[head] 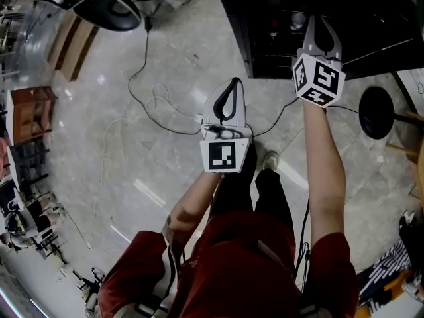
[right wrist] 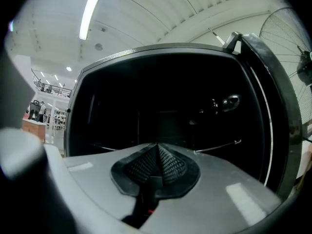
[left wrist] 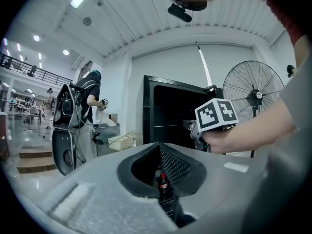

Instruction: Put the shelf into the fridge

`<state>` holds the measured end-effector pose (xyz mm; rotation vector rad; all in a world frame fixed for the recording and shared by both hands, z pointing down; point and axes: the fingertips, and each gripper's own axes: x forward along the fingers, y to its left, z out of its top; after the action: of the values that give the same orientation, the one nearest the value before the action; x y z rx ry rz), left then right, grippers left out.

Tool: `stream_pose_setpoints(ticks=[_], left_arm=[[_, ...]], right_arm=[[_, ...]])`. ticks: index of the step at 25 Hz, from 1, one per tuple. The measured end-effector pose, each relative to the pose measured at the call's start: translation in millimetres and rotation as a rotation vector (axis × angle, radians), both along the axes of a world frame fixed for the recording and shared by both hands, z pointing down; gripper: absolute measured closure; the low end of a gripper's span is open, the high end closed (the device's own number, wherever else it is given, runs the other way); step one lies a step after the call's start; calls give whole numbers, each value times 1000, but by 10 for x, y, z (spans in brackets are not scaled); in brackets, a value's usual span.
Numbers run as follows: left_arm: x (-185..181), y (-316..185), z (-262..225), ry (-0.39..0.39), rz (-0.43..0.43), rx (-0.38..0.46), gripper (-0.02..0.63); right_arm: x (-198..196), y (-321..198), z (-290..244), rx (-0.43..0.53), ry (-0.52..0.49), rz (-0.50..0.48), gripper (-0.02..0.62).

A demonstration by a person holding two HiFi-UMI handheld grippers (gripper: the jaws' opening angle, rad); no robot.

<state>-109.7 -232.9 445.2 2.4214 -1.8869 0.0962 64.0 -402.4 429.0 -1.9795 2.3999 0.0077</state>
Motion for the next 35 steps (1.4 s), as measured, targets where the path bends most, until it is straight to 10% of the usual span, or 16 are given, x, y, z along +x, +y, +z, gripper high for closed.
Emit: stream_pose_setpoints(ticks=[35], left_arm=[[-45, -20, 55, -26, -18, -12, 600]], right_arm=[[-53, -488, 34, 39, 25, -22, 607]])
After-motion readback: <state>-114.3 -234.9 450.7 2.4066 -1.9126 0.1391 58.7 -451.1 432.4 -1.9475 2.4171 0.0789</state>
